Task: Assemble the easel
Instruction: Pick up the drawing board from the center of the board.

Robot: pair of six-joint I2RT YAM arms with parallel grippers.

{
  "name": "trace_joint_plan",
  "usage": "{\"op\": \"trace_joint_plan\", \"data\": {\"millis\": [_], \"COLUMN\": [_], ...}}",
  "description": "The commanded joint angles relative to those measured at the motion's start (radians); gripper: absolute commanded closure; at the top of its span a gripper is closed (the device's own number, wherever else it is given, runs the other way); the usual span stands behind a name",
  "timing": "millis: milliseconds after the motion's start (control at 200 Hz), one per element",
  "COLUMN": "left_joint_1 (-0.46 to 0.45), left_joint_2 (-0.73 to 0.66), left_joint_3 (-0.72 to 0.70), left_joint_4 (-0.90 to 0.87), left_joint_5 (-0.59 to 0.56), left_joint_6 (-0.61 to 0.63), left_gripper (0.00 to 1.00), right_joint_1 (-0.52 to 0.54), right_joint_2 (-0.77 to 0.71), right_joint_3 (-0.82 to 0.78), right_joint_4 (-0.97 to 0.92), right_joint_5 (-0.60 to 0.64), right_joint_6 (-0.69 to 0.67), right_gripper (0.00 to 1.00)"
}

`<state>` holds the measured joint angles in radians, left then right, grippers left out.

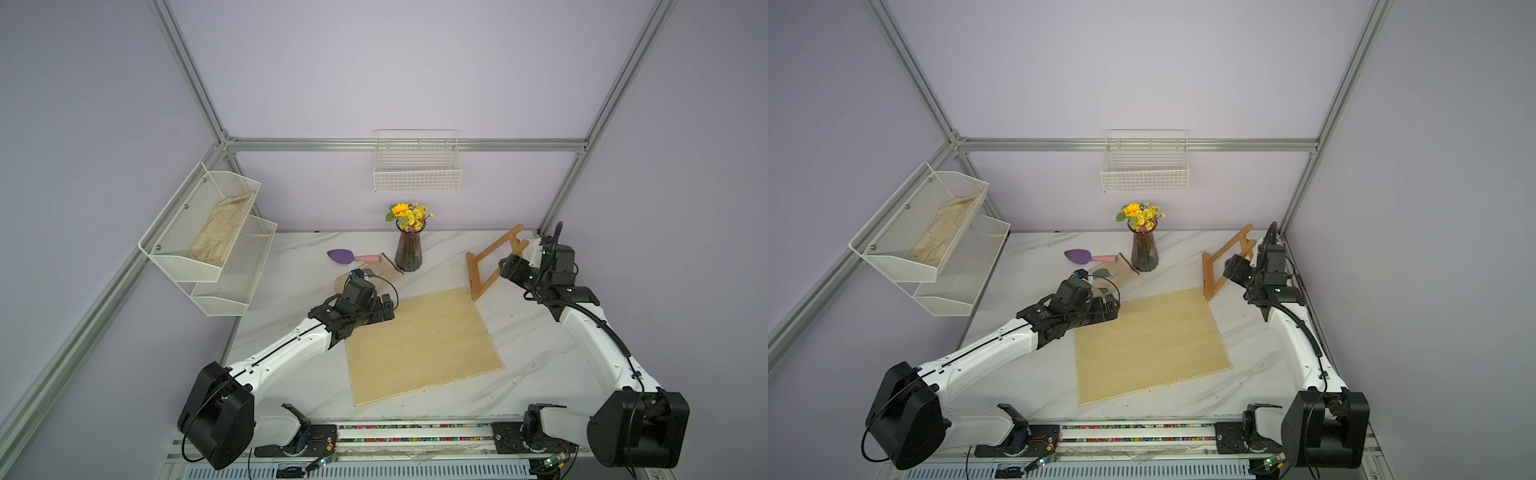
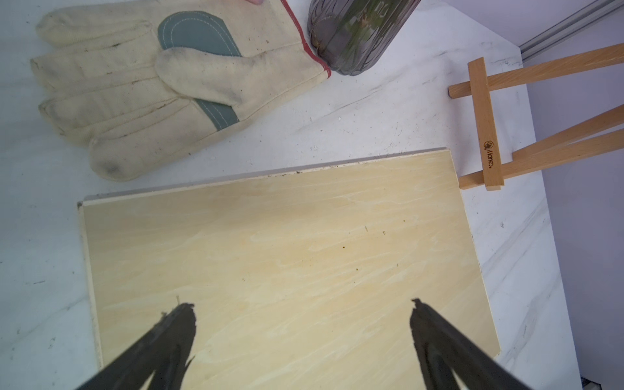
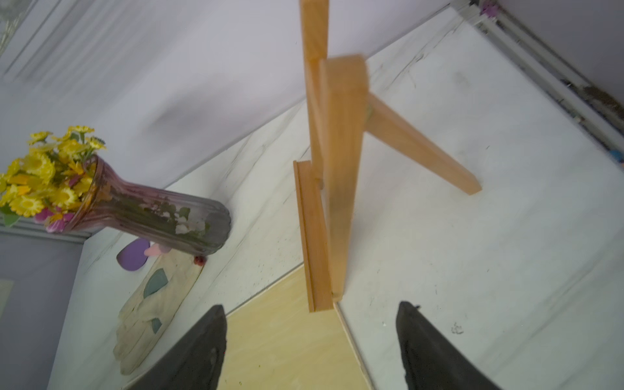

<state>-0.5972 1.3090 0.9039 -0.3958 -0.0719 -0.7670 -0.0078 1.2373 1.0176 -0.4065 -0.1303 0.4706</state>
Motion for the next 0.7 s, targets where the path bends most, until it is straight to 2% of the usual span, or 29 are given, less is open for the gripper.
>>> {"op": "trace_joint_plan", "data": {"millis": [0, 265, 460, 480, 540, 695], "left_joint_1": [-0.014, -0.046, -0.044, -0.044, -0.043, -0.042], "left_joint_2": [-0.042, -0.066, -0.051, -0.046, -0.031, -0.006], "left_joint_3": [-0.012, -0.085, -0.132, -0.132, -0.132, -0.134], "left_joint_4": [-0.055, -0.114, -0.161, -0.165, -0.18, -0.194], "left_joint_5": [0.002, -0.051, -0.123, -0.127, -0.139, -0.156], "left_joint_6": [-0.038, -0.101, -0.138, -0.146, -0.168, -0.214], "left_gripper": [0.0, 0.0, 0.0, 0.0, 0.0, 0.0], "right_joint_1": [0.073, 0.175, 0.187, 0.187, 0.188, 0.188], "right_joint_2": [-0.025, -0.026, 0.01, 0.016, 0.038, 0.091], "right_joint_3": [-0.028, -0.151, -0.228, -0.235, -0.254, -0.272], "right_joint_4": [-0.112, -0.139, -0.115, -0.106, -0.068, -0.023], "right_joint_5": [0.027, -0.026, -0.056, -0.063, -0.093, -0.069], "right_joint_6": [0.059, 0.091, 0.114, 0.119, 0.127, 0.155], "right_gripper": [0.19, 0.13, 0.11, 0.06, 0.03, 0.03]}}
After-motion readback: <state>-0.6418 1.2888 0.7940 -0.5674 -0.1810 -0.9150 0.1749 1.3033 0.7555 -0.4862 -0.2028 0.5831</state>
